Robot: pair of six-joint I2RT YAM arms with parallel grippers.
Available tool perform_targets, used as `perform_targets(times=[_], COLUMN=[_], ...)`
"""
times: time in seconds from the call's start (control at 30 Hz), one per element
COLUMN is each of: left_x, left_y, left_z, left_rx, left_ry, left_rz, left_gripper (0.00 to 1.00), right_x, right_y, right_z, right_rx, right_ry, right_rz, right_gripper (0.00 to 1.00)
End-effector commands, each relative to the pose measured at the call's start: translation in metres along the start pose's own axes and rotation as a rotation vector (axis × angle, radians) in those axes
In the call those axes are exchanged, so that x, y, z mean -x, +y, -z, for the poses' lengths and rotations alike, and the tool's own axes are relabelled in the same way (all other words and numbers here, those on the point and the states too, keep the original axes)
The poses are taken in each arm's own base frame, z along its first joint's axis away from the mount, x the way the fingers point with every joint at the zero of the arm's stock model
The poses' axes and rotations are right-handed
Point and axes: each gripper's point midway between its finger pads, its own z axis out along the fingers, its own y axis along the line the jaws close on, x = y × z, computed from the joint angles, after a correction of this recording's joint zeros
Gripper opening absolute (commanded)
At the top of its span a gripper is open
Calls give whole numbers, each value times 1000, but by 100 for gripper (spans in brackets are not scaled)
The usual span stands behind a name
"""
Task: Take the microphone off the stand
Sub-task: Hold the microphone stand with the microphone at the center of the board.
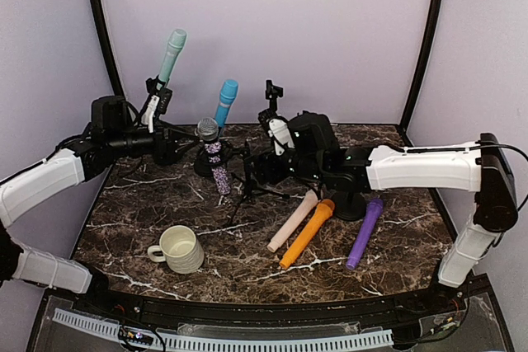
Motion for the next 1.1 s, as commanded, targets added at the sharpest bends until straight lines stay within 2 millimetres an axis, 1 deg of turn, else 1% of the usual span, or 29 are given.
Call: perform_targets(times=[0.0, 0.03, 0.07, 0.1, 0.13, 0.17, 0.2, 0.23, 0.3, 0.4, 0.5, 0.6, 0.73, 0.8, 0.87, 0.9, 0.93, 0.97, 1.07], left_x=[17, 20, 18, 22, 18, 21, 17, 22, 16, 15, 15, 14, 15, 15, 14, 13, 13, 12, 10], left_y=[4, 4, 6, 4, 6, 5, 7, 8, 17, 31, 34, 32, 31, 30, 30, 30, 30, 30, 29], left_z=[-12, -14, -19, -21, -26, -29, -34, -36, -43, -46, -48, -52, -58, -61, -62, -62, -62, -62, -62], left_rx=[1, 4, 6, 5, 6, 9, 20, 27, 66, 146, 165, 153, 145, 138, 136, 137, 138, 140, 139], left_ry=[-16, -18, -6, -8, 8, 6, 22, 19, 54, 77, 78, 84, 90, 92, 97, 99, 101, 103, 107], left_rz=[11, 12, 19, 9, 13, -1, 0, -13, -8, -14, -17, -12, -12, -14, -16, -16, -19, -19, -25], left_gripper=[74, 75, 77, 80, 81, 81, 82, 82, 83, 84, 84, 85, 84, 80, 72, 67, 64, 60, 54], right_x=[29, 31, 31, 32, 31, 29, 26, 24, 20, 14, 4, -4, -8, -9, -10, -9, -8, -13, -14], right_y=[1, -2, -3, -5, -7, -11, -14, -16, -16, -14, -19, -21, -15, -15, -20, -21, -23, -24, -22], right_z=[0, -1, -1, -2, -4, -8, -12, -17, -26, -34, -42, -54, -64, -68, -71, -72, -73, -74, -76], right_rx=[103, 101, 95, 88, 73, 54, 40, 26, 16, 20, -12, -40, -45, -62, -95, -110, -124, -135, -154], right_ry=[-93, -99, -103, -107, -108, -101, -88, -74, -52, -38, -21, 15, 30, 38, 47, 48, 43, 63, 71], right_rz=[-193, -200, -201, -203, -204, -208, -214, -220, -225, -223, -205, -183, -151, -143, -141, -143, -144, -140, -134], right_gripper=[78, 78, 79, 79, 81, 81, 81, 81, 80, 79, 79, 74, 68, 64, 61, 59, 57, 55, 47])
